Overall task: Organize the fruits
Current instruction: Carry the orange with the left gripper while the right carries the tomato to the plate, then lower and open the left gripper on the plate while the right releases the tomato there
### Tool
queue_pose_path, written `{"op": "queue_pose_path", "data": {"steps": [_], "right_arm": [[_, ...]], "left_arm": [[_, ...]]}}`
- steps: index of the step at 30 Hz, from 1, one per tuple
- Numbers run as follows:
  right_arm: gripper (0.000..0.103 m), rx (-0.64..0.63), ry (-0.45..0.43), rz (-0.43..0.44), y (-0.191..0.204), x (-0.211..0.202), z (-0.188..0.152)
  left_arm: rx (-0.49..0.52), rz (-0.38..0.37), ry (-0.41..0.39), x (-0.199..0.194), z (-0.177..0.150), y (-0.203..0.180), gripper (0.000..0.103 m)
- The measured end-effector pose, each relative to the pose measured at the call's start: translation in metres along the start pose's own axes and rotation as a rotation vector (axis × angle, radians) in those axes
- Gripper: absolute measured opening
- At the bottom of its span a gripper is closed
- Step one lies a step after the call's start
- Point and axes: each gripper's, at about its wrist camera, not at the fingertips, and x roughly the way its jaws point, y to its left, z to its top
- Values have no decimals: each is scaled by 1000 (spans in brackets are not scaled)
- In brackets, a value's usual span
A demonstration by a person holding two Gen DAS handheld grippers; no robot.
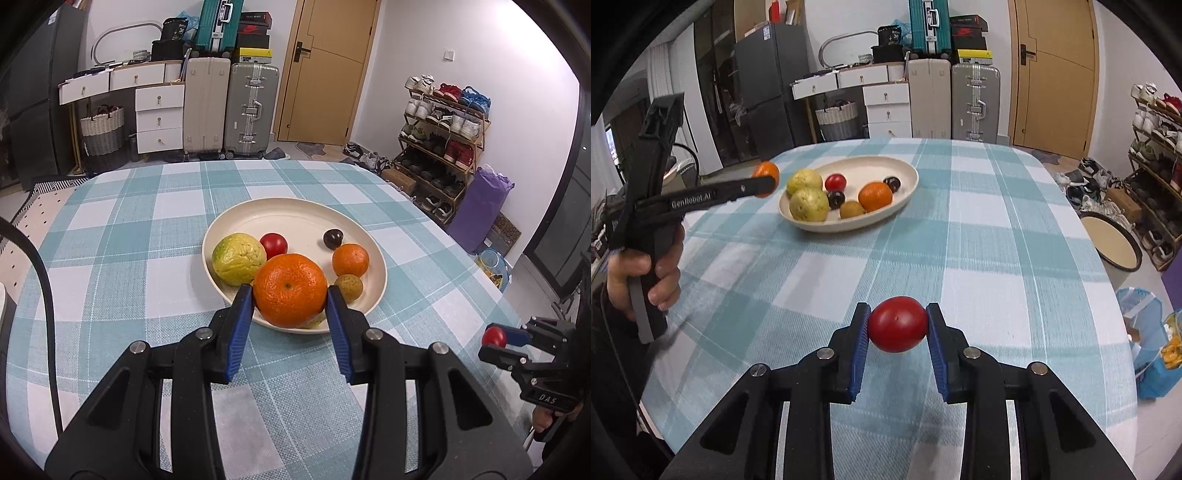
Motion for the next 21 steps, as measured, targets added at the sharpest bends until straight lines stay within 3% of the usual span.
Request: {"op": "queue_pose_path", "data": {"steps": [21], "right_arm": [[31,19,-109,63,-4,26,74]], "left_arm": [[22,12,10,21,17,-1,37]]}}
